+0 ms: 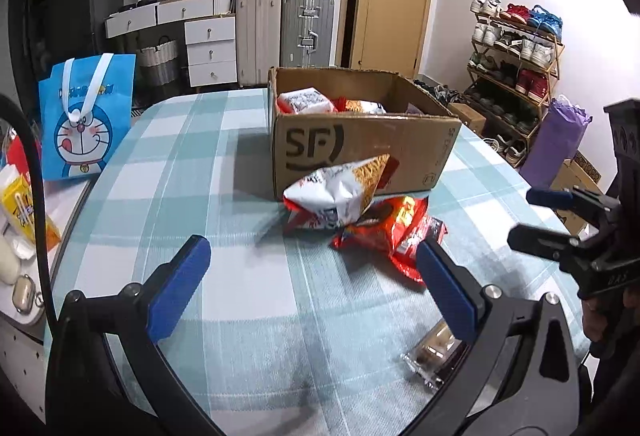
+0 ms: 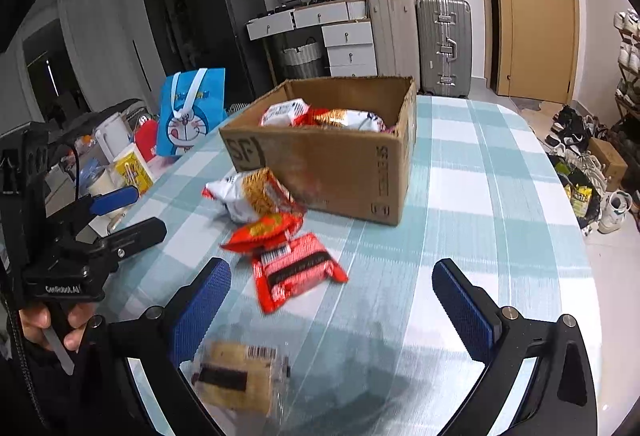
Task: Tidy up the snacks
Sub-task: 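Move the right gripper to the clear-wrapped cracker pack and close on it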
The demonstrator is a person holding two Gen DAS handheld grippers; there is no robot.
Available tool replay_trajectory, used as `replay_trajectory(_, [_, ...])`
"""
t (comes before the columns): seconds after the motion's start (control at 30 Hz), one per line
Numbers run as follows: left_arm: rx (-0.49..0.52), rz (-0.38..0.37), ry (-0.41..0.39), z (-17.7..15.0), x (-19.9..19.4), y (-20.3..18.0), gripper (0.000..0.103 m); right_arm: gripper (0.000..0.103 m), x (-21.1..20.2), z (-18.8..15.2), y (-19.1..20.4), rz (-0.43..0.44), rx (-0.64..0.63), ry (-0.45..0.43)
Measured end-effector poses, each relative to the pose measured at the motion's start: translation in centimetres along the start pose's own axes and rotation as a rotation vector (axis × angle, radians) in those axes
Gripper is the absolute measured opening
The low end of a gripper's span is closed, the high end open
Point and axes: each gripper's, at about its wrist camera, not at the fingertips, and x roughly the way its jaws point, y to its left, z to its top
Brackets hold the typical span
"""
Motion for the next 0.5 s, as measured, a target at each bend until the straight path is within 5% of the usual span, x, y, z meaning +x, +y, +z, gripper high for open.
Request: replay_trajectory(0.5, [-0.015,0.027,0.061,-2.3,1.7,0.0,0.102,0.102,2.9,-4.5,2.0,0.03,-0.064,0.181])
